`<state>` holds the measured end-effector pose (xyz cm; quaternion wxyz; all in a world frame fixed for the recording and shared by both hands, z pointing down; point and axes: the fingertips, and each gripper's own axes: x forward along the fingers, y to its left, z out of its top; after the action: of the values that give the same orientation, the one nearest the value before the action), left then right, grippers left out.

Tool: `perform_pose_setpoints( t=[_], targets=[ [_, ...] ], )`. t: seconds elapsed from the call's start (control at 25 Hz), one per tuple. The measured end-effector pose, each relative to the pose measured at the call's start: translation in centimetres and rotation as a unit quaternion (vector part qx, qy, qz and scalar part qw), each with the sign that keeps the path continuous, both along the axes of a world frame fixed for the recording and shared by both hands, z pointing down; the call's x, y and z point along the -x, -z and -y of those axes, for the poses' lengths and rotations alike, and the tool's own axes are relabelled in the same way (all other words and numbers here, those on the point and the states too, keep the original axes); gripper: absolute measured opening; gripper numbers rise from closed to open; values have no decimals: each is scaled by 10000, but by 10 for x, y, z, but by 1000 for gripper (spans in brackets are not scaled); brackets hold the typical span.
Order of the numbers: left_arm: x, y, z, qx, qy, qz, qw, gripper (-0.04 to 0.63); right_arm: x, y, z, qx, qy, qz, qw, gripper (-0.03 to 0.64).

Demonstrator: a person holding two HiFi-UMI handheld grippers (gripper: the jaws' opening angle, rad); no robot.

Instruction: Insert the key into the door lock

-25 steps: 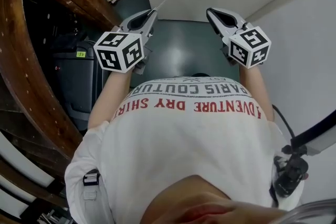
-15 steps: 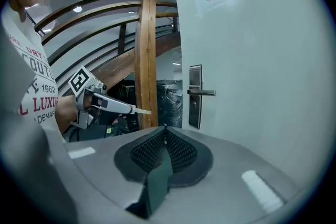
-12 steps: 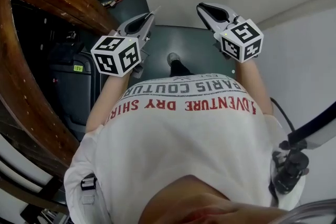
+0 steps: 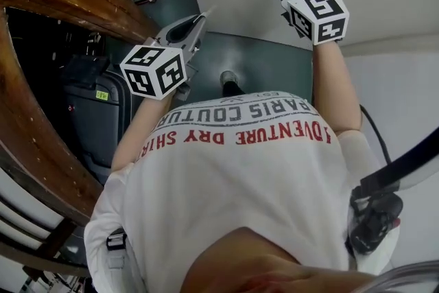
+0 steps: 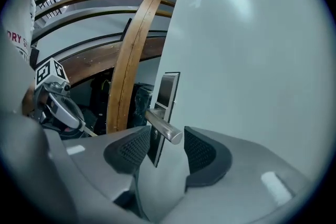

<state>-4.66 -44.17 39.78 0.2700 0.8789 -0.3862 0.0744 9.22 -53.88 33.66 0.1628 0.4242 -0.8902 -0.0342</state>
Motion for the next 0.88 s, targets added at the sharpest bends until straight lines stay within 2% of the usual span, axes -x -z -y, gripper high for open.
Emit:
perform_pose_setpoints(
  t=[0.36,0.64,0.76,0.88],
  targets=[
    [-10,-13,20,240,83,-357,9990,21,6,-6,21,160,179,95,9997,163],
    [-17,-18,37,447,283,-973,9938,21,4,-13,14,155,177,172,9996,160],
    [-15,-14,56,549,576,-1545,9848,21,5,-16,15,156,159,183,9996,160],
    [-14,-17,76,794,956,-2314,9649,21,5,-18,12,166,140,192,9996,160]
  ],
)
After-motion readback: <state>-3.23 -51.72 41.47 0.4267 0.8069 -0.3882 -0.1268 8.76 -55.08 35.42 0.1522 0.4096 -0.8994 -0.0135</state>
